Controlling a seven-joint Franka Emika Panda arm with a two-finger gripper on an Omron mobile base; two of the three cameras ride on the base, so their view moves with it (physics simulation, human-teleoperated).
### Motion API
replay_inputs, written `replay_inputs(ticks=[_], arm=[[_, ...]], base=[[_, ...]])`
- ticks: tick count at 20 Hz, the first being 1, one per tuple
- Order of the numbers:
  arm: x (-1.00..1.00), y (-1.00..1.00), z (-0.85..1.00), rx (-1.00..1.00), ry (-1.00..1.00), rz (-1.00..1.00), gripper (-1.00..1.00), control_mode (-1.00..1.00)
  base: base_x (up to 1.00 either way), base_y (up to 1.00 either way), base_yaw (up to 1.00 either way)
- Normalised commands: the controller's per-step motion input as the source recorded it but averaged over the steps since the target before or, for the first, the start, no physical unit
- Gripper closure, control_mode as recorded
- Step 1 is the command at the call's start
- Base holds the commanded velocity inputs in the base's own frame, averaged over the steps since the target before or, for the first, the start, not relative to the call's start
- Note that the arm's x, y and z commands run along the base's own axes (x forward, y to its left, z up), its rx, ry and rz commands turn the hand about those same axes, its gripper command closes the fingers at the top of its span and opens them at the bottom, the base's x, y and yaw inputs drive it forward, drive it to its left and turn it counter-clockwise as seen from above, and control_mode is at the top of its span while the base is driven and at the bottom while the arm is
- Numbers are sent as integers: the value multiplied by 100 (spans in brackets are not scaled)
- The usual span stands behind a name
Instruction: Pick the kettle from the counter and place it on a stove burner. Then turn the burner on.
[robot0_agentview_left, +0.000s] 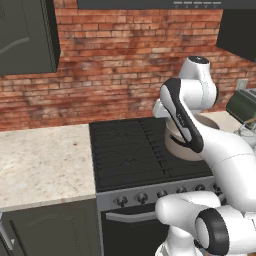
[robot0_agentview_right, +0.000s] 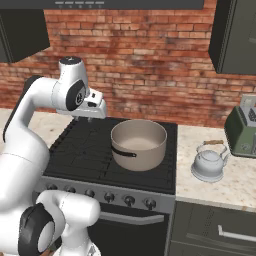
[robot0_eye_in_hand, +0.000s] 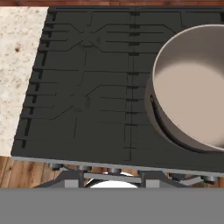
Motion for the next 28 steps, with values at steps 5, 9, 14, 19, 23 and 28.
replay_inputs(ticks=[5,9,14,19,23,28], arm=[[-2,-5,0,0,0,0,-100,-100],[-26,-42,0,0,0,-3,-100,-100],[-52,-69,0,0,0,-15,-100,-100],[-55,-70,-3,0,1,-25,-100,-100],[-48,-83,-6,2,2,-36,-100,-100],[-53,-81,0,5,0,-36,-100,-100]], base=[[0,0,0],[0,0,0],[0,0,0],[0,0,0],[0,0,0],[0,0,0]])
